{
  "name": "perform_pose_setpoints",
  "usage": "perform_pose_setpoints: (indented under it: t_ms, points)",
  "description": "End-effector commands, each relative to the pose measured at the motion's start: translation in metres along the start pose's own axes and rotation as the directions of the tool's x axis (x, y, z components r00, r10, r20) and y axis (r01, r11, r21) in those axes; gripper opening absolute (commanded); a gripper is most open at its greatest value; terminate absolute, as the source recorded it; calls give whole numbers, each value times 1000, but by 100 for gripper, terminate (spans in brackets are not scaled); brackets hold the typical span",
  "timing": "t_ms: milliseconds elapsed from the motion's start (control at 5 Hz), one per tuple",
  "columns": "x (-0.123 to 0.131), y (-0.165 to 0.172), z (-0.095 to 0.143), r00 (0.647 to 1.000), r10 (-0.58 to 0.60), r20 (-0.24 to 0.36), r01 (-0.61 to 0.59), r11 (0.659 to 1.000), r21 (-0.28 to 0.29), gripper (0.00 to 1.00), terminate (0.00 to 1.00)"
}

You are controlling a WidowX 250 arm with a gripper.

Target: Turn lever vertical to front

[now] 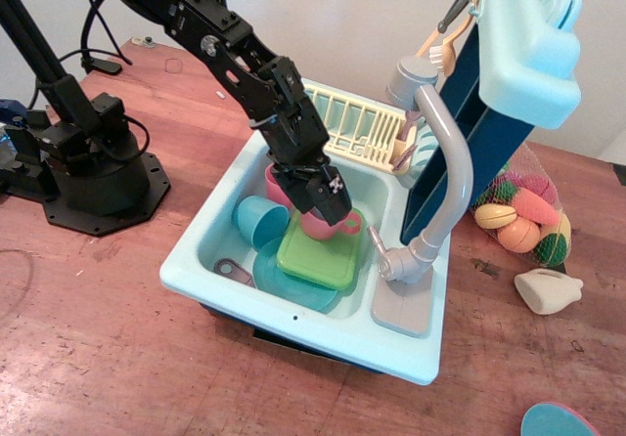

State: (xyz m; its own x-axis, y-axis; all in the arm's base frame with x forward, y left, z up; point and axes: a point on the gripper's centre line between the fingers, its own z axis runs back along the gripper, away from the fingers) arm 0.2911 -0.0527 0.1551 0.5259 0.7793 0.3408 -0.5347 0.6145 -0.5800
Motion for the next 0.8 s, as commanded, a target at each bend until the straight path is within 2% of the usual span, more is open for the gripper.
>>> perform_pose_setpoints:
  t_ms: [0,400,600]
  points:
    - [3,-7,5,1000,-1,10,1,1000,-29,100,0]
    - [3,-7,5,1000,-1,10,1,1000,-29,100,0]
    - [3,-7,5,1000,-1,10,1,1000,-29,100,100]
